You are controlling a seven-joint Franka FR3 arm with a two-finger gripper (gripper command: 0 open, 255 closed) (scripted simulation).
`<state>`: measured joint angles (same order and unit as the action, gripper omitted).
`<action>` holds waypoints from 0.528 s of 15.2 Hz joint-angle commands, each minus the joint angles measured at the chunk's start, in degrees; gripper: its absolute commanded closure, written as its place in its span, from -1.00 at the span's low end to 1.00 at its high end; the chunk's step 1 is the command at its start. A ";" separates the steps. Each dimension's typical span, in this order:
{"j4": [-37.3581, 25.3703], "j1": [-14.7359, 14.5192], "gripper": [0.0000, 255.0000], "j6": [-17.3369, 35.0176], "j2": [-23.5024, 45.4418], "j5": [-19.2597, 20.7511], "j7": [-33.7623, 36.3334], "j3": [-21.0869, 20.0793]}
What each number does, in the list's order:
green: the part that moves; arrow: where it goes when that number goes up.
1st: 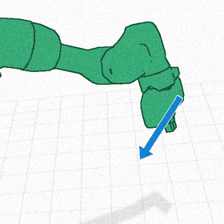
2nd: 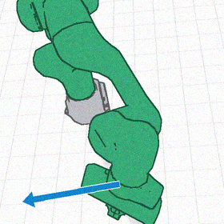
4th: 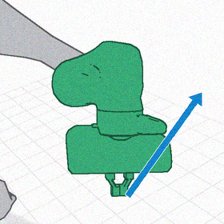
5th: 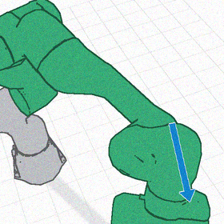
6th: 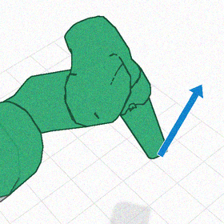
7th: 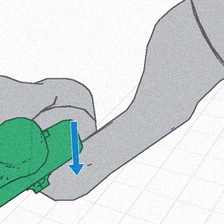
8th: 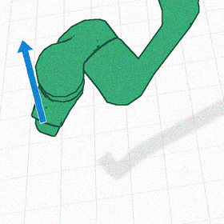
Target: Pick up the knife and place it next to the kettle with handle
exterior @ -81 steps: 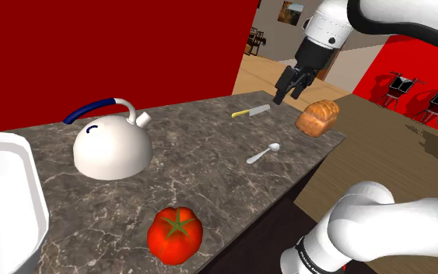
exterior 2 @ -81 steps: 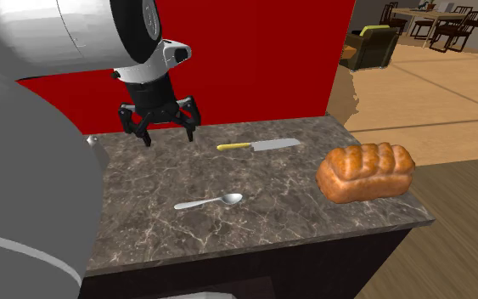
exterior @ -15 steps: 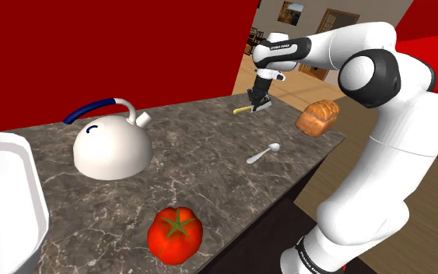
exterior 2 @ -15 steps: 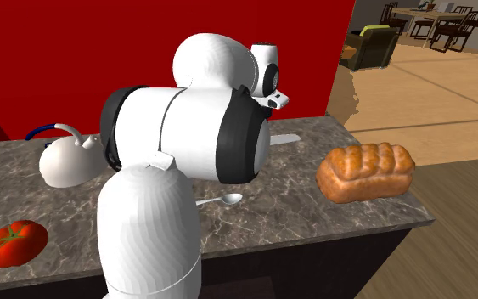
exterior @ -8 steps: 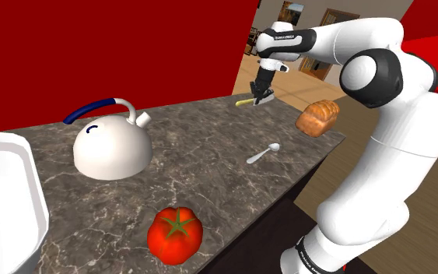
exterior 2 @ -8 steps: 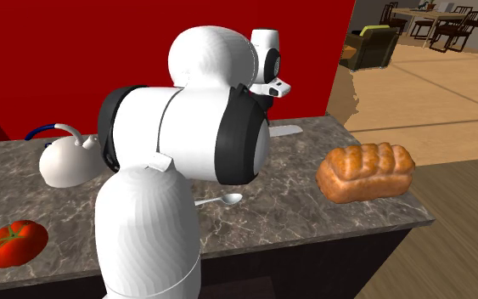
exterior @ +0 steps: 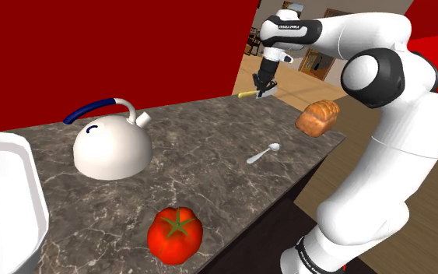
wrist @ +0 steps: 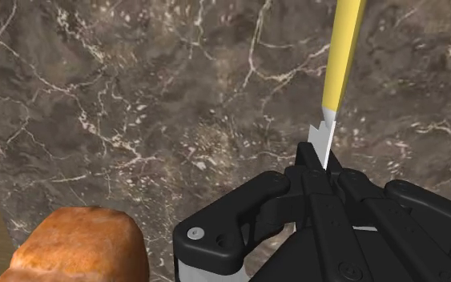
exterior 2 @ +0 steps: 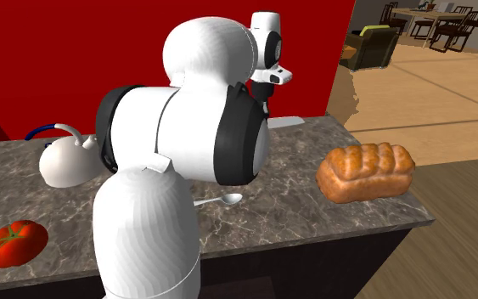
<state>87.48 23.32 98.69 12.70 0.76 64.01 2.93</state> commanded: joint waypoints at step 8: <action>-8.89 0.09 1.00 -7.62 1.30 -0.08 -0.22 0.03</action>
<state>79.84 23.46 92.10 13.74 0.69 63.71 3.00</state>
